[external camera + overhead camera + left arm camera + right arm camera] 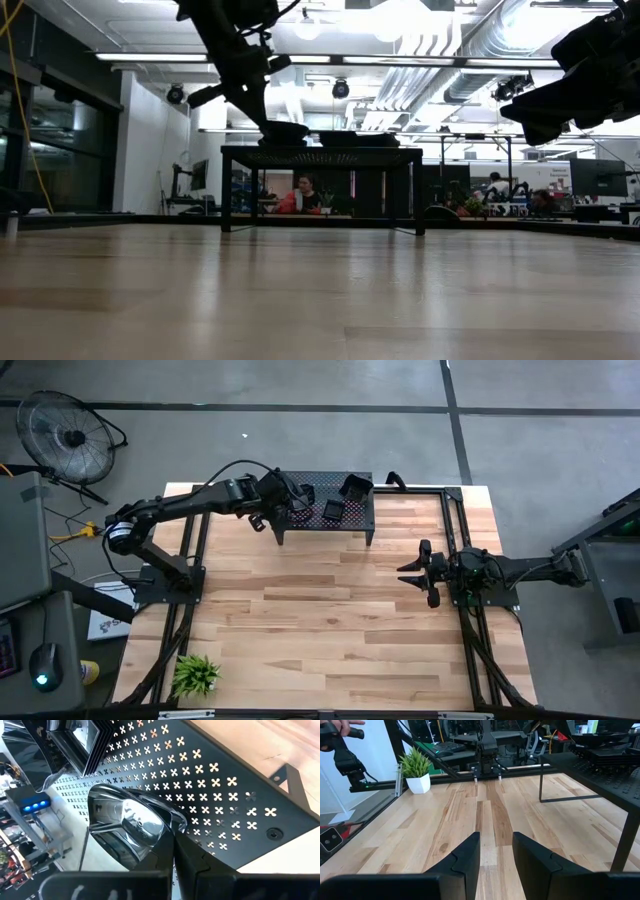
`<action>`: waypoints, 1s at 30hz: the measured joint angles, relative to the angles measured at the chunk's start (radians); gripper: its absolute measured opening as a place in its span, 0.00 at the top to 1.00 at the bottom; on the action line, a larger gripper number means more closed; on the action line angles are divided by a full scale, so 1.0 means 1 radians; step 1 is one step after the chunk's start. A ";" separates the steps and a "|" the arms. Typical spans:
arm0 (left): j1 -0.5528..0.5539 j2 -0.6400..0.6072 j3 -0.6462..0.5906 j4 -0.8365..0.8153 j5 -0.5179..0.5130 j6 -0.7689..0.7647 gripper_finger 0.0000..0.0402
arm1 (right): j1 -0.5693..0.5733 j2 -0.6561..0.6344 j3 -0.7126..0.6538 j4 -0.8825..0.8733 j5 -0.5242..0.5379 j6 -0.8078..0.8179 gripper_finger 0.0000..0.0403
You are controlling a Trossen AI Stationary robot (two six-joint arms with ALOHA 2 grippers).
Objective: Pick & Place Mini shaped plates
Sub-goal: Stack the black leaf-shaped plate on top of the black leaf-shaped plate on the shelf, then return to Home Position
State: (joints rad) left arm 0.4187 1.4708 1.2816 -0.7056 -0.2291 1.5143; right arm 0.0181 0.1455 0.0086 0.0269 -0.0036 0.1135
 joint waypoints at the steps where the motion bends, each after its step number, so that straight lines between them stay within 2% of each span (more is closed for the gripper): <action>1: 0.000 0.000 0.000 -0.001 -0.001 0.000 1.00 | 0.000 0.000 0.000 0.000 0.000 0.001 0.73; 5: 0.000 0.000 0.000 0.000 -0.022 -0.001 0.96 | 0.000 0.000 0.000 0.000 0.000 0.000 0.73; 13: 0.000 0.000 0.000 0.007 -0.077 0.001 0.78 | 0.000 0.000 0.000 0.000 0.000 0.000 0.73; 17: 0.000 0.000 0.000 0.007 -0.084 0.001 0.72 | 0.000 0.000 0.000 0.000 0.000 0.000 0.73; 24: 0.000 0.000 0.000 0.098 -0.046 0.003 0.70 | 0.000 0.000 0.000 0.000 0.000 0.001 0.73; 27: 0.000 0.000 0.000 0.147 -0.089 0.015 0.70 | 0.000 0.000 0.000 0.000 0.000 0.000 0.73; 30: 0.000 -0.005 0.000 0.139 -0.192 0.024 0.70 | 0.000 0.000 0.000 0.000 0.000 0.000 0.73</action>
State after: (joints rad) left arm 0.4187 1.4662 1.2813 -0.5670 -0.4214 1.5382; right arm 0.0180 0.1455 0.0086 0.0271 -0.0036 0.1135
